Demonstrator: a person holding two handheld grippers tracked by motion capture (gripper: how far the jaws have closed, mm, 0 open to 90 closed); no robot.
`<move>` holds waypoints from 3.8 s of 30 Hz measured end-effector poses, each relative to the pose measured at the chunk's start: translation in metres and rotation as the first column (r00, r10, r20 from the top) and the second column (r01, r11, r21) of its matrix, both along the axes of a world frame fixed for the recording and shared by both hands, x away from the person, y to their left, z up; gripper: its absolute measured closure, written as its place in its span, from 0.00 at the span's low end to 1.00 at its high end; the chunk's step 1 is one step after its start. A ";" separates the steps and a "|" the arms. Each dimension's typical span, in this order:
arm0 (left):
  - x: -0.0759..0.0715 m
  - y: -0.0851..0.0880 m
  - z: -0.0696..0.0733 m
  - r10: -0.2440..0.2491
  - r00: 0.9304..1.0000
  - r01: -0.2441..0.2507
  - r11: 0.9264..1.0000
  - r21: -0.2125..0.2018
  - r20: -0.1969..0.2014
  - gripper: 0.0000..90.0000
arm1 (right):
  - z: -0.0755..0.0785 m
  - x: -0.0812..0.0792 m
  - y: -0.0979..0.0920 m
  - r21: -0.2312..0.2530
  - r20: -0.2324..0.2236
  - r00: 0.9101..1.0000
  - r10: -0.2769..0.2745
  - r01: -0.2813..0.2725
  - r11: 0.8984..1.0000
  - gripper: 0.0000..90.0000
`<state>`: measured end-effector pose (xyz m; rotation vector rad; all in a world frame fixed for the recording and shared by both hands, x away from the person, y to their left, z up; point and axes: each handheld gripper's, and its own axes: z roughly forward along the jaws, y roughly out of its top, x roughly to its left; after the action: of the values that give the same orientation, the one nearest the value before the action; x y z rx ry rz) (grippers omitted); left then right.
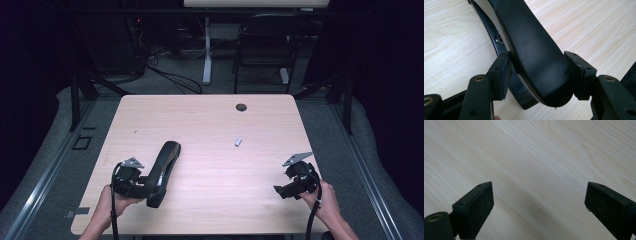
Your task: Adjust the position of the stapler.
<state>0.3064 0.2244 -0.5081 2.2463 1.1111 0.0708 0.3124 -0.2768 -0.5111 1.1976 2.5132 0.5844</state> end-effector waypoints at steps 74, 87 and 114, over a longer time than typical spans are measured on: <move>0.008 -0.113 -0.015 -0.126 0.988 0.124 0.992 -0.034 -0.087 0.41 | -0.006 0.002 0.007 -0.013 -0.036 0.999 0.041 -0.041 0.999 0.09; 0.002 -0.066 -0.008 -0.096 0.994 0.097 0.995 0.014 -0.061 0.23 | 0.003 0.004 0.041 0.157 -0.062 0.993 0.100 -0.090 0.984 0.06; 0.045 -0.009 -0.017 0.097 0.994 -0.098 0.995 -0.015 -0.044 0.00 | 0.004 0.012 0.190 0.199 -0.099 0.933 0.346 -0.322 0.926 0.09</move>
<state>0.3515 0.2156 -0.5249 2.1869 1.2396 0.0527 0.3244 -0.0867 -0.5070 0.8877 2.8566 0.8565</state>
